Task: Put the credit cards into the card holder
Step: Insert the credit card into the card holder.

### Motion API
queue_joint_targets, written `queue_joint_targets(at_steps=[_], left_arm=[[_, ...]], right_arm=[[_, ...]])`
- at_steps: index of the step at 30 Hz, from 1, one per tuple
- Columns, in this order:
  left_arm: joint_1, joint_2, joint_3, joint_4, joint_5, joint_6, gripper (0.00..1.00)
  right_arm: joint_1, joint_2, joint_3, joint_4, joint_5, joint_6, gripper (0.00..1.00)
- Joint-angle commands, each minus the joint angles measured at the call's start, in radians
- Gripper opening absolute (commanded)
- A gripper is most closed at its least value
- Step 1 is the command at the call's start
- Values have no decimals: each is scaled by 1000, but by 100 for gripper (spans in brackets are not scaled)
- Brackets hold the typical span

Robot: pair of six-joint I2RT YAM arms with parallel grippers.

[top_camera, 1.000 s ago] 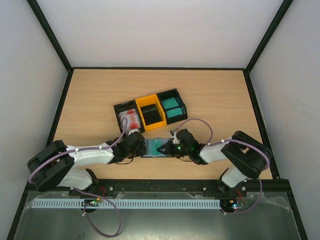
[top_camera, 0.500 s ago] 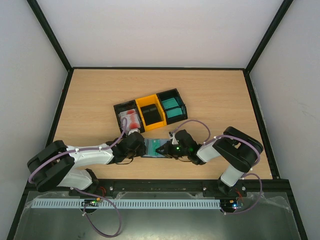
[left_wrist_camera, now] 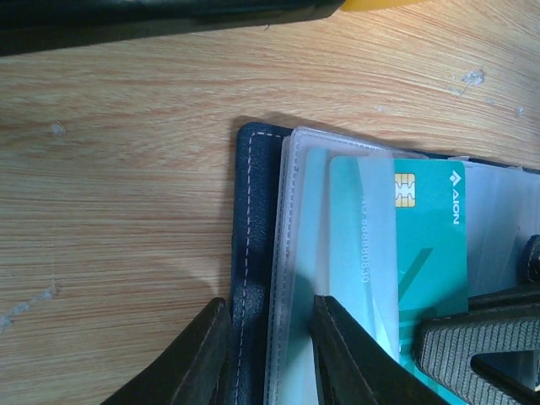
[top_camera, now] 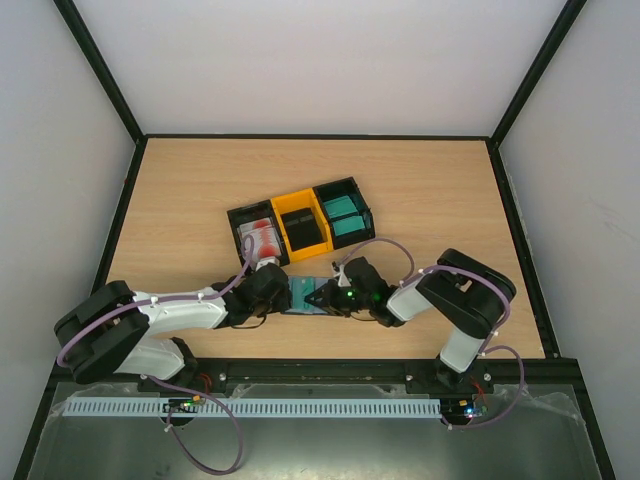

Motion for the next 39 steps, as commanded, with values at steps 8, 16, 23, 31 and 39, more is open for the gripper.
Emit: queue_joint_targets(at_steps=[8, 16, 23, 31, 39], left_arm=[[-8, 4, -42, -24, 44, -11, 29], [-7, -10, -34, 10, 118, -6, 33], [-8, 8, -44, 91, 183, -21, 35], [-8, 52, -66, 152, 209, -21, 30], [-8, 10, -73, 137, 172, -17, 29]], right_arm=[[31, -85, 8, -206, 119, -43, 33], [33, -152, 33, -376, 184, -63, 56], [68, -179, 104, -535, 299, -137, 53], [138, -62, 199, -615, 349, -212, 40], [140, -112, 259, -765, 475, -275, 52]])
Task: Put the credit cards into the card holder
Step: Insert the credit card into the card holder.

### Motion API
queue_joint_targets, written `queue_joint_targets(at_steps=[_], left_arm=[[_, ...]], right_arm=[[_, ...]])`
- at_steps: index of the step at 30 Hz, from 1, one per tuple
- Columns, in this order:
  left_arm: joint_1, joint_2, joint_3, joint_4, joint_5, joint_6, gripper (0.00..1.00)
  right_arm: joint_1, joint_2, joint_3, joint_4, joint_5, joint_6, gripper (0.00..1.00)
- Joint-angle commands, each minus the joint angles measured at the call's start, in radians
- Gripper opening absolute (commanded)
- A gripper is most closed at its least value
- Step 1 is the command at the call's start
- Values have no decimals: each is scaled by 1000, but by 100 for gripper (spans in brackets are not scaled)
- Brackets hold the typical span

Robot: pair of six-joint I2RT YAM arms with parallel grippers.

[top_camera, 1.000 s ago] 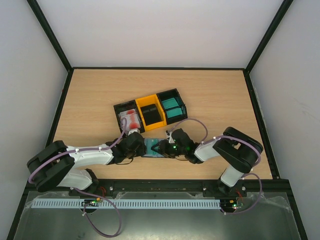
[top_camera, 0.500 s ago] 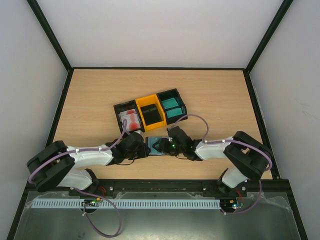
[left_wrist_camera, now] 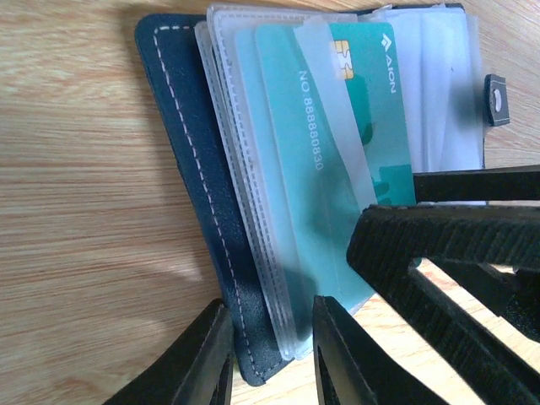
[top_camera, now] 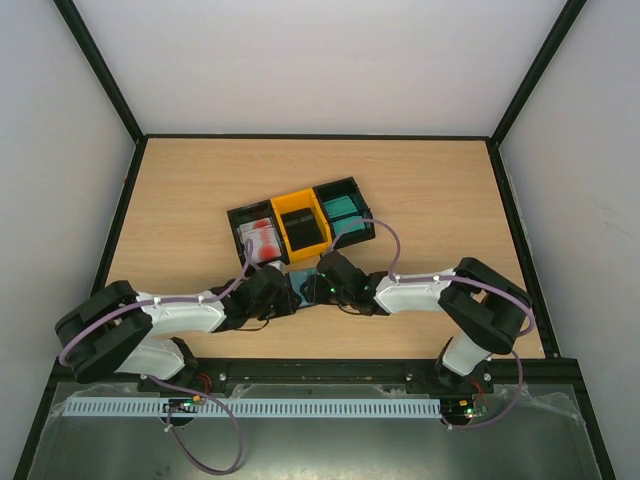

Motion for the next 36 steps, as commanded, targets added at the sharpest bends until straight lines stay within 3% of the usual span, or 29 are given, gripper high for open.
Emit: queue_joint_targets(at_steps=[1, 8, 14, 19, 27, 36], left_arm=[[-8, -6, -20, -23, 9, 7, 29], [-1, -69, -17, -73, -46, 7, 35], [9, -73, -17, -68, -62, -3, 42], [17, -47, -10, -45, -65, -5, 42], [22, 9, 8, -47, -79, 5, 40], [23, -48, -1, -80, -109, 9, 43]], right_arm=[[18, -7, 20, -197, 95, -51, 54], [18, -25, 50, -248, 160, -68, 59], [21, -5, 77, -278, 171, -76, 49], [43, 20, 118, -319, 164, -135, 49], [71, 39, 161, -382, 211, -185, 60], [64, -162, 130, -395, 457, -110, 73]])
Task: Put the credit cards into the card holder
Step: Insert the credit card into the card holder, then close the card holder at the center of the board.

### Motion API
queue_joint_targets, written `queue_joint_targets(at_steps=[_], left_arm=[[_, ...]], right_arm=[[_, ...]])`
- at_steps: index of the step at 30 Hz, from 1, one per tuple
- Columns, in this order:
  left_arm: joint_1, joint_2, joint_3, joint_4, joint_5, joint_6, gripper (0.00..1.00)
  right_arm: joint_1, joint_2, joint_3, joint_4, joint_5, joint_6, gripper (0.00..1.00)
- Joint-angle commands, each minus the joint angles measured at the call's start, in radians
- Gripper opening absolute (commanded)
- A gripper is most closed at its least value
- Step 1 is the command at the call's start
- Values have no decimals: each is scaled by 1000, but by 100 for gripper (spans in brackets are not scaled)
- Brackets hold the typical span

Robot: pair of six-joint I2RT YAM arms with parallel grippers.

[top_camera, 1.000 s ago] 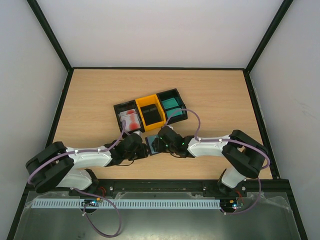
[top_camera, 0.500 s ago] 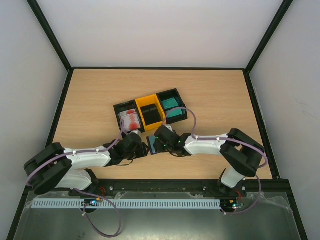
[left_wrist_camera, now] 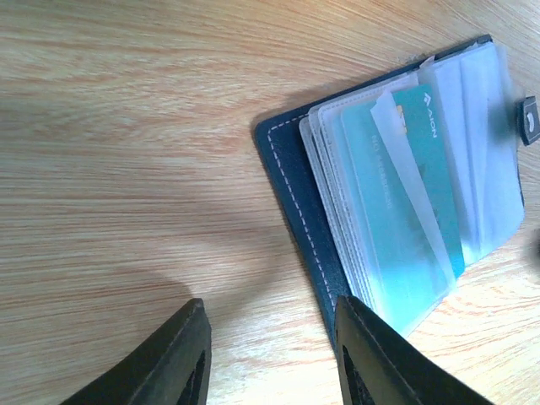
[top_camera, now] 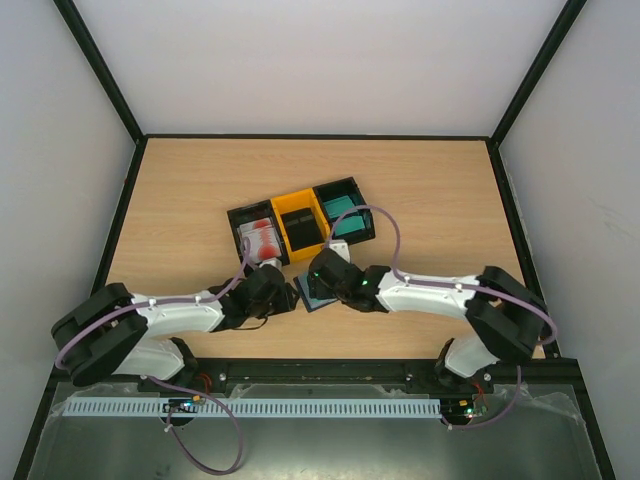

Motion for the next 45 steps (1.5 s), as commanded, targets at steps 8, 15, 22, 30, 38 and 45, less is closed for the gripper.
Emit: queue_joint_targets(at_steps=[8, 15, 22, 30, 38, 45], left_arm=[[11, -63, -15, -53, -25, 1, 53], [19, -71, -20, -44, -12, -2, 56], [25, -69, -22, -42, -3, 4, 56], [34, -66, -27, -36, 3, 10, 56], [42, -66, -36, -27, 11, 10, 56], [42, -65, -39, -17, 16, 10, 57]], right_arm=[[-85, -97, -41, -77, 255, -45, 73], [-131, 10, -18, -91, 239, -122, 71], [-130, 117, 23, -131, 281, -115, 63], [-131, 124, 57, -172, 433, -72, 53], [-131, 154, 69, -188, 467, -60, 32], [-131, 114, 82, -209, 447, -67, 2]])
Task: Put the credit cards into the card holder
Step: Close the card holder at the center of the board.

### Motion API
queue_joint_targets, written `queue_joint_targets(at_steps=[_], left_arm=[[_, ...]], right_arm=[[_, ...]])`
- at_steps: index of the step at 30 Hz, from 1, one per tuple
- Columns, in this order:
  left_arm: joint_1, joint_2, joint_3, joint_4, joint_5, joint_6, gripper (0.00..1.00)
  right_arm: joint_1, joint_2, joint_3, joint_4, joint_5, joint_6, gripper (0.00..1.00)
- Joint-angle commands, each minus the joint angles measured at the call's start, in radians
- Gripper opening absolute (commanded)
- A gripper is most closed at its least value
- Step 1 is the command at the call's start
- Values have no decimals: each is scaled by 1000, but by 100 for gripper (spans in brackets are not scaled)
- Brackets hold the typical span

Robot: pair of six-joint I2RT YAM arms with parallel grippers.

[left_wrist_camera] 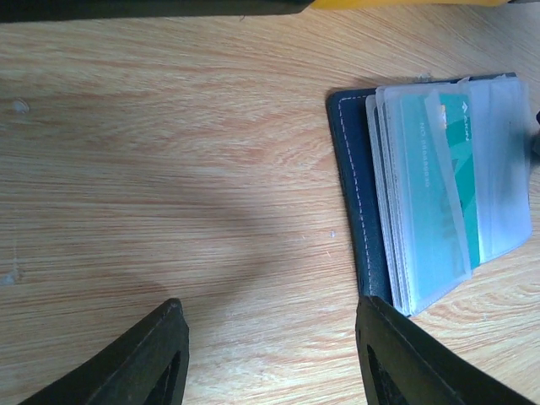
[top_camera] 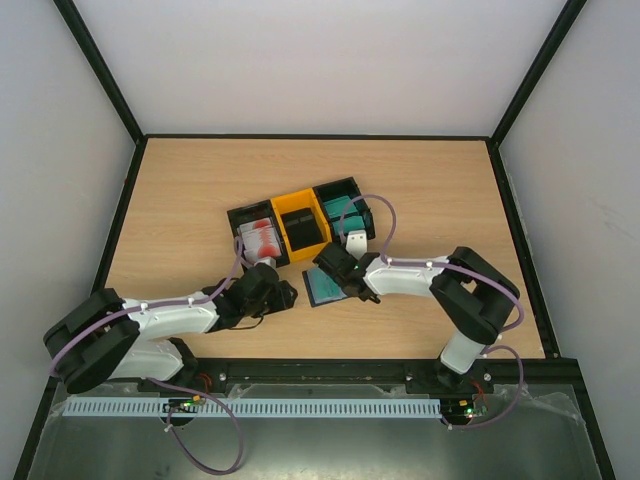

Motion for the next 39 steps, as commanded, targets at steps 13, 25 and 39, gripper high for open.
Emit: queue_joint_targets(at_steps=[13, 25, 39], left_arm=[[8, 70, -4, 28, -2, 30, 22], [7, 156, -3, 66, 0, 39, 8], [7, 213, -28, 264, 171, 56, 10]], right_arm=[[-4, -244, 5, -28, -323, 13, 2], [-3, -289, -49, 162, -641, 68, 2], [-3, -224, -181, 613, -812, 300, 2]])
